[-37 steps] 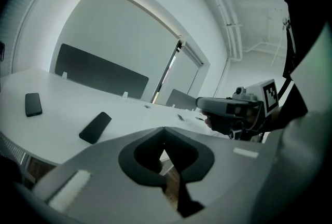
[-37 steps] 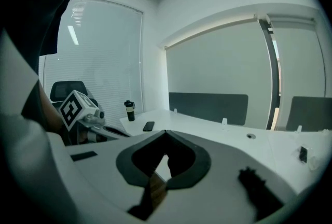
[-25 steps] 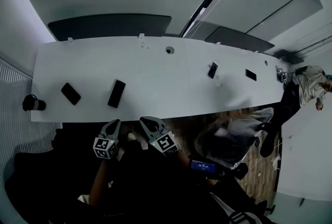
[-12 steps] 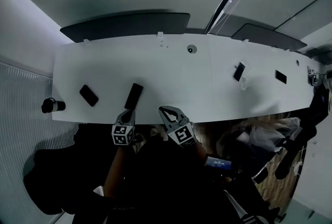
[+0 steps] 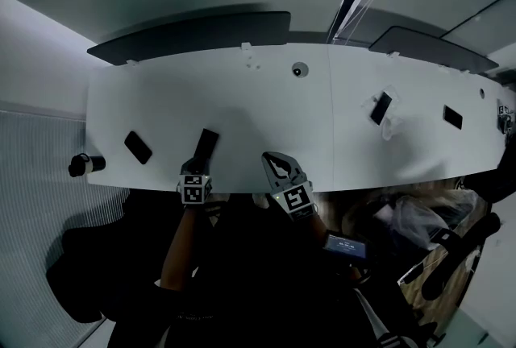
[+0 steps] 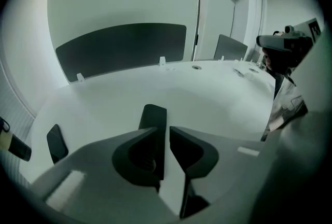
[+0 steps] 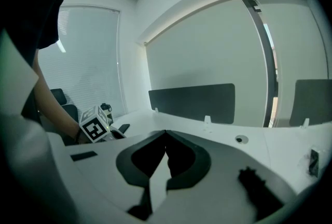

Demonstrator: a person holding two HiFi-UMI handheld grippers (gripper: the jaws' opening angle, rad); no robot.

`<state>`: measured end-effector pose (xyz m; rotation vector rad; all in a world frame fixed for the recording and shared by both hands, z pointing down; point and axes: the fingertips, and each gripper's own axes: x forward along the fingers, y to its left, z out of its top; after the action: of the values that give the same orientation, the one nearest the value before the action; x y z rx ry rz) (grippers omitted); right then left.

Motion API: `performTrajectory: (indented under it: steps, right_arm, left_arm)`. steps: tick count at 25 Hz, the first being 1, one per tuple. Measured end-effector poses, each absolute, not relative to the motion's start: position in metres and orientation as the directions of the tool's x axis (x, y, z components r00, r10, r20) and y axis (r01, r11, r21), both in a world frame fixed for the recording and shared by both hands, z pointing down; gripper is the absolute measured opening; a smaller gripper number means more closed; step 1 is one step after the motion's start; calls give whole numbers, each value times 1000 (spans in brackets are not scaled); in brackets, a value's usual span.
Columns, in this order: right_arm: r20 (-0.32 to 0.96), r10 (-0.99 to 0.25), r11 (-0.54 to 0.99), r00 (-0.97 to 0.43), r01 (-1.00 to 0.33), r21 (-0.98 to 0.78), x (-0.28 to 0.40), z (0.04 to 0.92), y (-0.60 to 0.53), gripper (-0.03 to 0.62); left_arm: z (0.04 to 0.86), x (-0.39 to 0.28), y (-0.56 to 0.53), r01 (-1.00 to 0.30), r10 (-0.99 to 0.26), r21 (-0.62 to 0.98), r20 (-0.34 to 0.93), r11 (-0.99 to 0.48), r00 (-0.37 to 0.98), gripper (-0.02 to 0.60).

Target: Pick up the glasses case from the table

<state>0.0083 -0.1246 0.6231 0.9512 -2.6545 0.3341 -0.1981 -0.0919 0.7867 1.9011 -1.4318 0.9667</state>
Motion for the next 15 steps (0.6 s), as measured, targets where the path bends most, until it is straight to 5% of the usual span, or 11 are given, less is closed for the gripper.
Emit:
performTrajectory:
  steps: [9,15]
  right_arm:
    - [351,-656,683,-668,-723,-100,33,619,-148,2]
    - [352,-659,681,-664,-726,-95,31,614,-146,2]
  left_arm:
    - [827,-207,-111,-948,-429,-58,899,-313,87,315]
    - [857,-213,-112,-947,-280,19,953,-321,114,353]
